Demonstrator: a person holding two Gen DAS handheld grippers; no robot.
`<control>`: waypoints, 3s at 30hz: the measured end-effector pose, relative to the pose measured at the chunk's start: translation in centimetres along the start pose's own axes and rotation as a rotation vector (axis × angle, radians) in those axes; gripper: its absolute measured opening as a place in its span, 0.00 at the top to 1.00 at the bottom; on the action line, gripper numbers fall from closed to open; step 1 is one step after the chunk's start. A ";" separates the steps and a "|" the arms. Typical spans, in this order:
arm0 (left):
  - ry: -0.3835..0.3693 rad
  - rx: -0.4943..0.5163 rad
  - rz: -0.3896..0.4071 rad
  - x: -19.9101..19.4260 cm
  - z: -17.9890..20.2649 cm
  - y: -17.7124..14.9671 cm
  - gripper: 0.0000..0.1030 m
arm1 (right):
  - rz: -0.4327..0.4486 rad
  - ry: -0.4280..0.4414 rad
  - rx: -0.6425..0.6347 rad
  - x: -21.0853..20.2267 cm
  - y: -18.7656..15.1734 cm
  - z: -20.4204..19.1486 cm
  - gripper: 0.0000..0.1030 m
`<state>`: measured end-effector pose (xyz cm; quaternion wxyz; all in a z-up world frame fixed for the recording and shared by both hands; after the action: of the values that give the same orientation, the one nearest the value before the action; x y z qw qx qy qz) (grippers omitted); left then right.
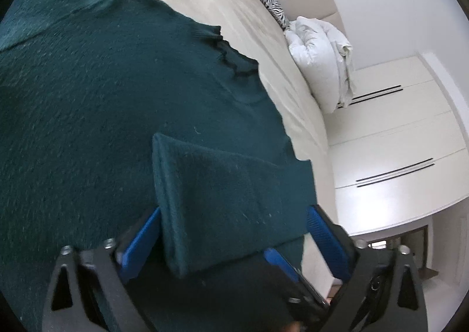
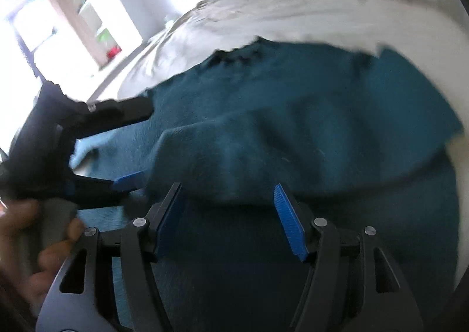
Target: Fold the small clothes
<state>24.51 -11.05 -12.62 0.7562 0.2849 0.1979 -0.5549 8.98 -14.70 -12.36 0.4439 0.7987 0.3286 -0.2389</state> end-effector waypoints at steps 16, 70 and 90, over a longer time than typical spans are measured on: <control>0.164 0.311 0.153 -2.5 3.1 7.3 0.92 | 0.157 0.285 0.752 -3.4 3.0 14.1 0.40; 0.135 0.241 0.195 0.0 -6.8 6.3 0.87 | -0.021 0.330 0.586 -8.9 5.9 20.7 0.45; 0.093 0.148 0.389 -11.4 -6.4 4.1 0.11 | 0.177 0.323 0.483 -15.5 5.5 16.2 0.41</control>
<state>24.98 2.30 -9.56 0.8160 0.3978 0.1328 -0.3978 1.19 -35.69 -6.88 0.2021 0.9344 0.2575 -0.1403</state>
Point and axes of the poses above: each gripper's, at about its wrist camera, not at the fingertips, and x roughly the way its jaws point, z to its right, y to its top, the point moved 5 cm from there along x, roughly the way its jaws point, and after that the axes turned 3 degrees about y, right-handed, at the moved point
